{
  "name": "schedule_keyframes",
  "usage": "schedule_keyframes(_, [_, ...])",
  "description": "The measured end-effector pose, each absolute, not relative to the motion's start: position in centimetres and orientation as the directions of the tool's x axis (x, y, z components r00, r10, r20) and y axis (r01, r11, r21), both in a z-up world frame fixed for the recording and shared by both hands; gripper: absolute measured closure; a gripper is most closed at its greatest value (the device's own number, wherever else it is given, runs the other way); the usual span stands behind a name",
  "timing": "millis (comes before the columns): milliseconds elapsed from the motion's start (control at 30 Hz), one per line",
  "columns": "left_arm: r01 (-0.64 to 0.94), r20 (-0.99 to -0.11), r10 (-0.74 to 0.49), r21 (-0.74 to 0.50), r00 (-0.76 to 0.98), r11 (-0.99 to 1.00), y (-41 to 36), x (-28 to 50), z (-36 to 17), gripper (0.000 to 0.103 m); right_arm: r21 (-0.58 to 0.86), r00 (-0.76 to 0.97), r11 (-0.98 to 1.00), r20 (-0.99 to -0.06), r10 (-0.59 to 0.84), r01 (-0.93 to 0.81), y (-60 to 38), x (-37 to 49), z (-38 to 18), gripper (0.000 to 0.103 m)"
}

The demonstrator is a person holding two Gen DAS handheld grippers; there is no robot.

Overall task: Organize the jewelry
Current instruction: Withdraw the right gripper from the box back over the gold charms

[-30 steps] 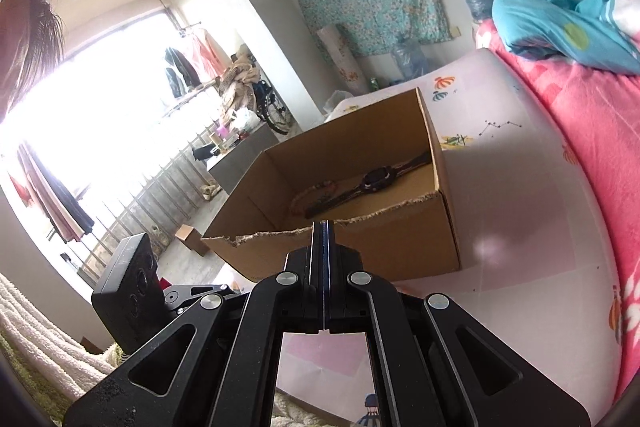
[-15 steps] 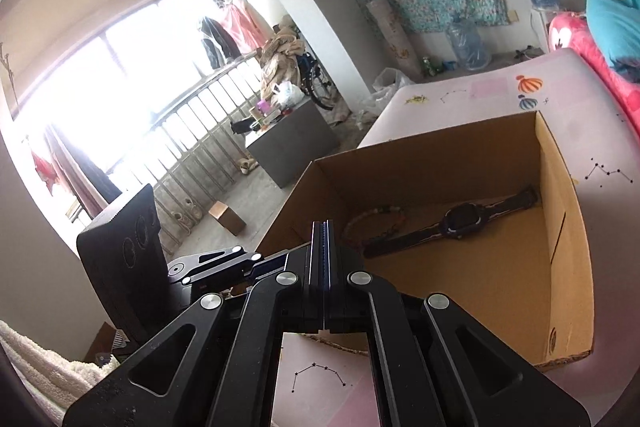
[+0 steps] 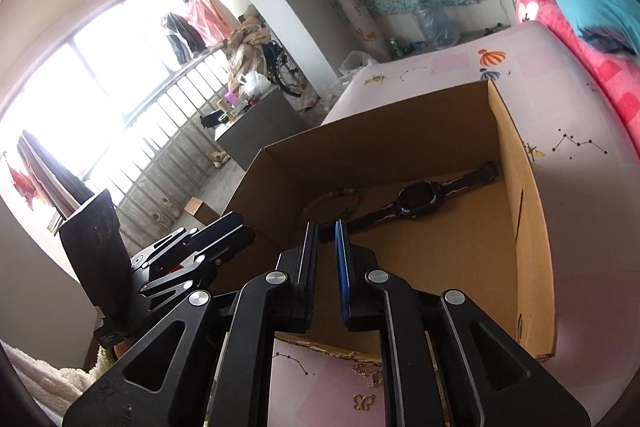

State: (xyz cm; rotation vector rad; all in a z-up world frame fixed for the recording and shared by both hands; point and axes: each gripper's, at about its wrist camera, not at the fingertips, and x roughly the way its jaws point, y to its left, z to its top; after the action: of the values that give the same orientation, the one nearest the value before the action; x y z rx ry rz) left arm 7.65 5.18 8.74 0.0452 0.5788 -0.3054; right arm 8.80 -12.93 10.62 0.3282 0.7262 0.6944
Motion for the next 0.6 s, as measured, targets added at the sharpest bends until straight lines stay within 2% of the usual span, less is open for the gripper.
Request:
schedule_keyframes(100, [0.346, -0.509, -0.322, -0.049, 0.798, 0.937, 5.1, 5.7, 9.5, 0.073, 0.484, 0.562, 0.709, -0.435, 0.703, -0.512, -15.3, 5.8, 11.1, 0.088])
schedule_keyframes(200, [0.440, -0.484, -0.413, -0.062, 0.771, 0.896, 4.6, 3.3, 9.8, 0.071, 0.455, 0.570, 0.709, -0.423, 0.704, -0.538, -16.9, 2.9, 10.8, 0.084])
schedule_keyframes(367, [0.631, -0.491, -0.635, -0.202, 0.597, 0.749, 2.1, 0.3, 9.3, 0.069, 0.454, 0.539, 0.754, -0.527, 0.657, -0.475, -17.5, 1.3, 6.6, 0.079])
schedule_keyframes(500, [0.684, -0.597, -0.602, -0.117, 0.531, 0.720, -2.9, -1.1, 6.4, 0.068, 0.399, 0.498, 0.836, -0.674, 0.545, -0.376, -16.0, 2.5, 2.3, 0.077])
schedule_keyframes(600, [0.681, -0.677, -0.538, -0.074, 0.502, 0.728, -5.0, -1.2, 3.3, 0.068, 0.382, 0.485, 0.844, -0.695, 0.531, -0.377, -14.6, 3.2, 1.0, 0.086])
